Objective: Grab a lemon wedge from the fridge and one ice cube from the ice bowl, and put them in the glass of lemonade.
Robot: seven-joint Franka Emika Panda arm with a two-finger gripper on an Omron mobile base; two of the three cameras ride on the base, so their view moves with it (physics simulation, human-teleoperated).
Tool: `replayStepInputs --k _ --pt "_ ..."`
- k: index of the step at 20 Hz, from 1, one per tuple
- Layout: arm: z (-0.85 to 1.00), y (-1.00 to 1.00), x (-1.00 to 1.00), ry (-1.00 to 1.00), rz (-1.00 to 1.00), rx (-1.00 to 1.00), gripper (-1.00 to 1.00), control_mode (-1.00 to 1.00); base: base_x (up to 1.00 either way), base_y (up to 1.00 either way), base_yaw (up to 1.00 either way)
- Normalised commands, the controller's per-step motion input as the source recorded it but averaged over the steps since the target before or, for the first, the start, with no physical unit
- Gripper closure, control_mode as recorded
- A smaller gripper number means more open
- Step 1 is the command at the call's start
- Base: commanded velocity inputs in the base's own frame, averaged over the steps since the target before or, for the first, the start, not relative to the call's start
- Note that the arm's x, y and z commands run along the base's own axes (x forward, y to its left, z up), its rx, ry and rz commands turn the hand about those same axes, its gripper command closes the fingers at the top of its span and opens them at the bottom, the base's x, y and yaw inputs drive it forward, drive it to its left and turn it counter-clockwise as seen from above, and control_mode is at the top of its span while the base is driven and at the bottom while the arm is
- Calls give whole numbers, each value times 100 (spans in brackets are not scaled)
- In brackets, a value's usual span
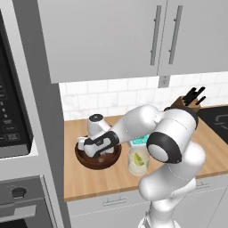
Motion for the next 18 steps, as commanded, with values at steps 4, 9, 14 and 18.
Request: replayStepInputs --k 4,9,14,18 --pt "-28 0 0 0 0 0 -100 -100 0 0 0" --pt "-11 0 0 0 0 1 -100 -100 0 0 0" --pt "0 0 0 0 0 0 100 -100 0 0 0" --pt "0 0 0 0 0 0 100 -100 0 0 0"
